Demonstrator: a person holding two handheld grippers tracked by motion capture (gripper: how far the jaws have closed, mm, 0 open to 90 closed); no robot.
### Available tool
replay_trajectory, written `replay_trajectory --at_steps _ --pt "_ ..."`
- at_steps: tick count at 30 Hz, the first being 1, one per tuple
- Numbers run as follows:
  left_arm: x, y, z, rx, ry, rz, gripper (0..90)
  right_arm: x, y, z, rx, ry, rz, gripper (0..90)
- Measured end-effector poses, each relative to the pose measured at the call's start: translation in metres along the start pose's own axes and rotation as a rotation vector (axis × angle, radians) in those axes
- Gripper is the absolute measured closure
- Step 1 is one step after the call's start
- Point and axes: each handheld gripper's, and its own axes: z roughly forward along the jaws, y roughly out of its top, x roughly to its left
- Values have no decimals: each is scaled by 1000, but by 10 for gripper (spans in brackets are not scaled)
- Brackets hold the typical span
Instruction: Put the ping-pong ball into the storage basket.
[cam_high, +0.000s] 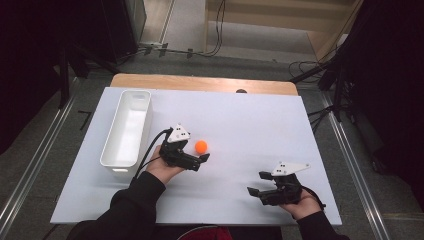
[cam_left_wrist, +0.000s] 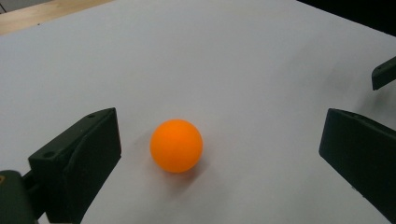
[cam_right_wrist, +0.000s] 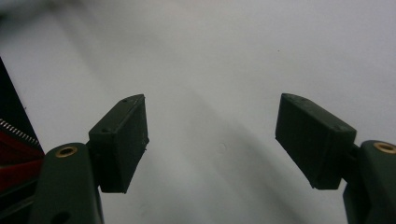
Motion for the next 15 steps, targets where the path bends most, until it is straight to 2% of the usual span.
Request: replay_trajectory --at_steps 10,15 --pt "7 5 9 -3 14 -8 0 -1 0 0 0 1 -3 241" --pt "9 8 16 5 14 3 0 -1 0 0 0 -4 -5 241"
